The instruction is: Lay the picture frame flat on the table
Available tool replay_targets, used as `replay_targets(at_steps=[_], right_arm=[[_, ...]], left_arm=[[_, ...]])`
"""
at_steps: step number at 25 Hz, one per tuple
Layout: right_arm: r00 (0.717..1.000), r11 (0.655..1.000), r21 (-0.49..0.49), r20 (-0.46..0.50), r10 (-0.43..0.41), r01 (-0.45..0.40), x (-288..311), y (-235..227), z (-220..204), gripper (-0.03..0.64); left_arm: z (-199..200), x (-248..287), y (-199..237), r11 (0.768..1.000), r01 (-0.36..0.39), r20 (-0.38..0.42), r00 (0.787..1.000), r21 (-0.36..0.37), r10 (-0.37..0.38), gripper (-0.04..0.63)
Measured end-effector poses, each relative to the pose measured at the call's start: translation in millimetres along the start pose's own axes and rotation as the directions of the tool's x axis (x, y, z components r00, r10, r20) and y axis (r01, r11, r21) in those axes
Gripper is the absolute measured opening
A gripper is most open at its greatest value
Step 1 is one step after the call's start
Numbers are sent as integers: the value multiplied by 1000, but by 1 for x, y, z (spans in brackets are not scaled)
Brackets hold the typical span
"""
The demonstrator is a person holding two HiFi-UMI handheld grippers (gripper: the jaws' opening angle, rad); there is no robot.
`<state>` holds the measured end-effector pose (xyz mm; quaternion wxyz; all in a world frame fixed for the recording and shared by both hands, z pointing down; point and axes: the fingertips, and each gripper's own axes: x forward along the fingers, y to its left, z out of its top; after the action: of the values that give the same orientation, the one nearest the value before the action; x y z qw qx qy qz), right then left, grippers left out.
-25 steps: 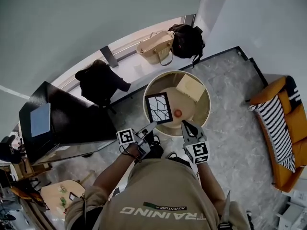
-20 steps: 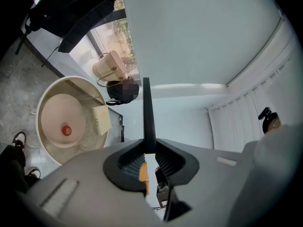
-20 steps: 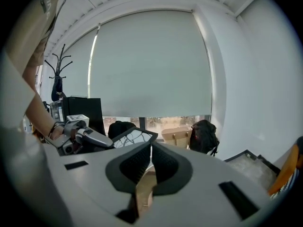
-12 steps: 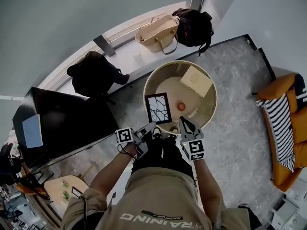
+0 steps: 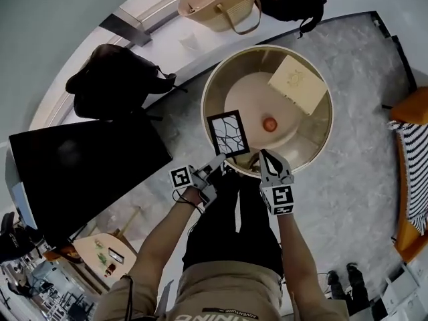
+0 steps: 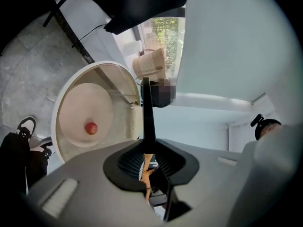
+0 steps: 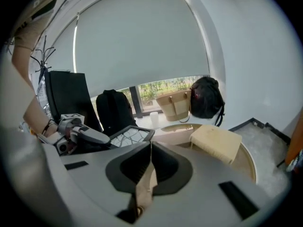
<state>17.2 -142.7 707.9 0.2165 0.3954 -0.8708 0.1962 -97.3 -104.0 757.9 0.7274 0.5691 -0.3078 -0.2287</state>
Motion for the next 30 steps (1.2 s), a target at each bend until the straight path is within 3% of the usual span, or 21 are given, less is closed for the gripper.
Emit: replay_targets(at_steps=[8,18,23,30], right_arm=[[998,997,61,-55,-34,37,43,-12,-79,9],[998,997,80,-63,7,-2,50,6,-100,9],[998,996,92,-60,25,-20,52,11,-101,9],[996,994,103,-65,55,-48,55,13,-107,9]], left_arm=[[16,9,93,997,-76,-8,997,4,76,74],[20,11,126,990,-136,-32,990,44,138,74],[13,13,145,946,-286,-60,953,154,298,74],[7,18,151,894,-398,-31,911,205,412,77]])
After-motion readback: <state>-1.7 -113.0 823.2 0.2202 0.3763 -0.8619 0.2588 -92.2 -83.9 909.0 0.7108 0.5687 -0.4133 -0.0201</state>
